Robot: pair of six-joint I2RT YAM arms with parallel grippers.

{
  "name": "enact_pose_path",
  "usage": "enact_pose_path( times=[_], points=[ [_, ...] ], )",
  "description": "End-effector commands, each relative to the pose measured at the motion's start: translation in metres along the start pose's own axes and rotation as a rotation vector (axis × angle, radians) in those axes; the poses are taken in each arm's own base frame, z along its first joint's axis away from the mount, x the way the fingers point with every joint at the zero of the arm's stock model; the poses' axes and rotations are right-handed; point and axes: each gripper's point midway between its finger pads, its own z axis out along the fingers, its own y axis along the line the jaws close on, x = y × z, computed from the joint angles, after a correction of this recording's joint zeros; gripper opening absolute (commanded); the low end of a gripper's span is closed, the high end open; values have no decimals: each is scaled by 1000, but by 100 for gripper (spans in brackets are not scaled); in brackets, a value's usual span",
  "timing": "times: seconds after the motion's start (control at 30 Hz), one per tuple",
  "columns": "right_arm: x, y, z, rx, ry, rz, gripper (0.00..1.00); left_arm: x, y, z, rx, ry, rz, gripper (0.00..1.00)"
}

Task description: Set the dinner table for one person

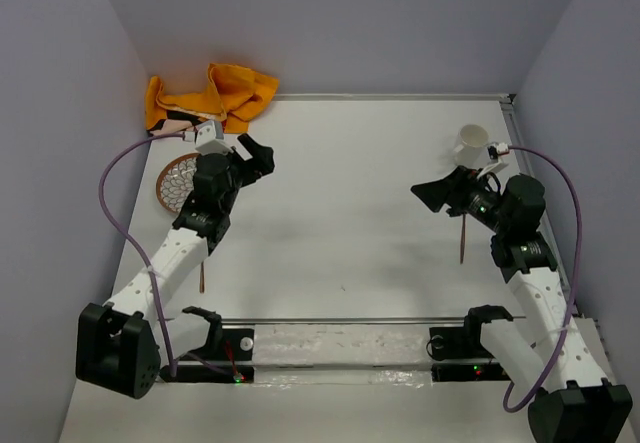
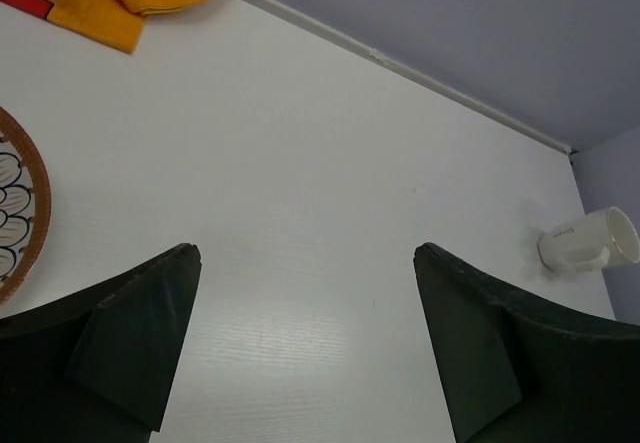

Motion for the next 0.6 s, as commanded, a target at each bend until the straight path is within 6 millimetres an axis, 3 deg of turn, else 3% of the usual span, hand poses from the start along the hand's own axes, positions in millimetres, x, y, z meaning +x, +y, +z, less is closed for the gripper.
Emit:
enact_pose_path(
  times=[0.0, 0.13, 0.23, 0.33, 0.4, 0.43, 0.47, 0.53, 0.57],
  points=[
    [-16, 9, 3, -26, -47, -56, 84, -34, -16, 8, 18, -104, -14, 99],
    [-17, 13, 8, -48, -52, -72, 84, -38, -20, 23, 3, -104, -23, 99],
    [-18, 12, 13, -49, -48, -69, 84, -34, -10, 49, -70, -95, -18, 99],
    [-16, 11, 19, -45, -37, -67, 84, -50, -3, 64, -148, -154, -32, 99],
    [-11, 10, 25, -42, -22, -61, 84, -47, 13, 81, -217, -157, -29, 99],
    [-10, 11, 27, -43, -21, -63, 83, -57, 11, 86, -225, -178, -37, 99],
    [-10, 10, 30, -34, -27, -66, 83, -49, 23, 98, -270, -156, -31, 96],
    [-1, 15, 38, -42, 0, -69, 83, -59, 28, 111, -293, -170, -49, 89],
    [1, 16, 41, -42, 6, -72, 83, -45, 42, 123, -348, -139, -47, 75]
  ],
)
